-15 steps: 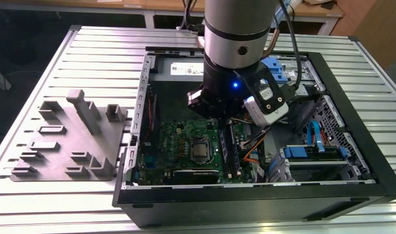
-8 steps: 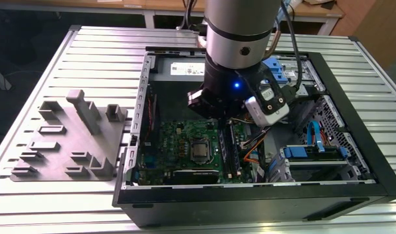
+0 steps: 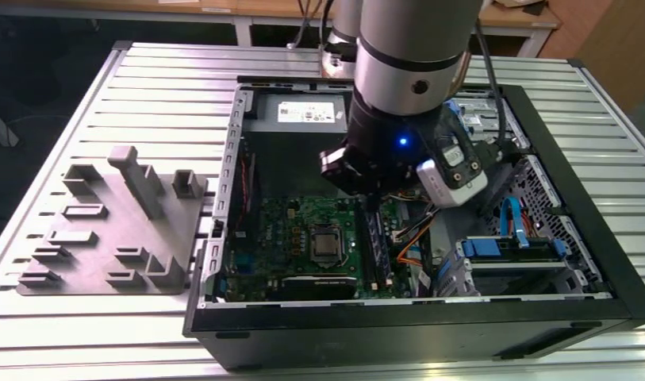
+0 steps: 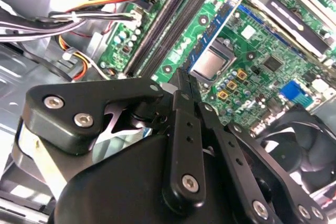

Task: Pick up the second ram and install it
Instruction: 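Insert the second ram into the second slot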

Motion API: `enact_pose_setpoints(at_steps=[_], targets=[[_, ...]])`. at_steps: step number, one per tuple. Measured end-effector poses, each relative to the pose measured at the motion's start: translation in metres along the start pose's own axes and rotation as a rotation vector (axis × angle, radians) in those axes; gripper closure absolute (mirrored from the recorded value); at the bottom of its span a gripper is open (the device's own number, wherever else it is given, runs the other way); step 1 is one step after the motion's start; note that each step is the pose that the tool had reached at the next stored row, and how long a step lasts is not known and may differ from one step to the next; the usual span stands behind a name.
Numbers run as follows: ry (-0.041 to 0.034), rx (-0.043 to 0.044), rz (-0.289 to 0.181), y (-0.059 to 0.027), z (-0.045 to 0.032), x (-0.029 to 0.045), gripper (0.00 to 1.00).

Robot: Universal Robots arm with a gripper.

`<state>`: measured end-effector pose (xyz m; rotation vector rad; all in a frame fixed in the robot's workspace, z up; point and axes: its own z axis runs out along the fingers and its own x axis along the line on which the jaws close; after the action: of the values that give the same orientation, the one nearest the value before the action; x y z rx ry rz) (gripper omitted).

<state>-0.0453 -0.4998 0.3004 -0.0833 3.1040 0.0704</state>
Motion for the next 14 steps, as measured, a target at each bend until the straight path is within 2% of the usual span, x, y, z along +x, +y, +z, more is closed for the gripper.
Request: enact_pose_setpoints(at_steps=[3,14], targets=[[-0.0002,-0.0003,0.0,-0.0002,0.0027,-0.002,0.92],[-0.0001,-0.0002,0.0,-0.0009,0.0196,-0.0014,0.92]])
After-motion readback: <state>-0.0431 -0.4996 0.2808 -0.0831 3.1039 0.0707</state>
